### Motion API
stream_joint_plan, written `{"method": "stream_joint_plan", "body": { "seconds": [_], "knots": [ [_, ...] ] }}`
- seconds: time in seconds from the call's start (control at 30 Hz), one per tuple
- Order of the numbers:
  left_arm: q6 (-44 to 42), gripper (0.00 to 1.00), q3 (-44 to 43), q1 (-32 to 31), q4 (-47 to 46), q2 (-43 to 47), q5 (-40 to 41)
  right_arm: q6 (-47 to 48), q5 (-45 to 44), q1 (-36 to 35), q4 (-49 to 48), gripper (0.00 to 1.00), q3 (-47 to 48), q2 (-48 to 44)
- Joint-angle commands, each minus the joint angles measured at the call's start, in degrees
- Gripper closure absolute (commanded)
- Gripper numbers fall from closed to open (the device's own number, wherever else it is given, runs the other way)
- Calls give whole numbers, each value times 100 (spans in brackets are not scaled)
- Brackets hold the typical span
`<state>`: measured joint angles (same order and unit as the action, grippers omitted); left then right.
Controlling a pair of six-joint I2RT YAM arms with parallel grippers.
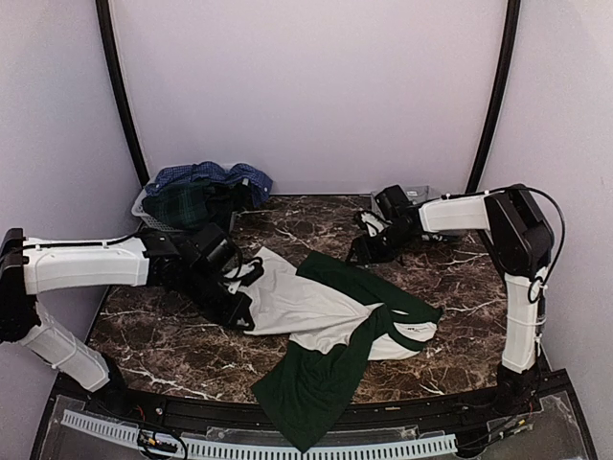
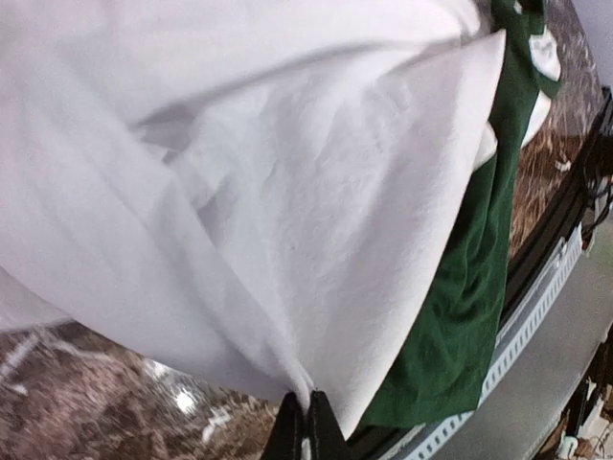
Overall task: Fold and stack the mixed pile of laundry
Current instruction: Pick up the crumpled T-shirt from the center of the board.
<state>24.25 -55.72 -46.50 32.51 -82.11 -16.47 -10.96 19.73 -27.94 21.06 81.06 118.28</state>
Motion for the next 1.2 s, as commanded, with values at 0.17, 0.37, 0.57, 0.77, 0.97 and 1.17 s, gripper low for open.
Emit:
{"method": "stream_joint_plan", "body": {
  "seconds": [0.17,0.37,0.57,0.77,0.97,1.17],
  "knots": [
    [1402,98,1012,-1121,837,744,-472,430,-83,-260,318,34,889,564],
    [1547,52,478,-700,879,1222,594,727,-391,-417,671,37,1233,872],
    [909,42,-521,787,561,855,1379,926,-628,-675,800,47,1121,896],
    [25,42,-1849,1206,225,-788,2116,910,-361,-701,585,74,868,790],
    [-669,42,-2950,1214,-48,-2276,2434,818,-667,-695,609,100,826,462],
    [-981,42,-3726,1331,-152,-3390,2713,537,-1243,-641,405,100,526,-200]
  ]
}}
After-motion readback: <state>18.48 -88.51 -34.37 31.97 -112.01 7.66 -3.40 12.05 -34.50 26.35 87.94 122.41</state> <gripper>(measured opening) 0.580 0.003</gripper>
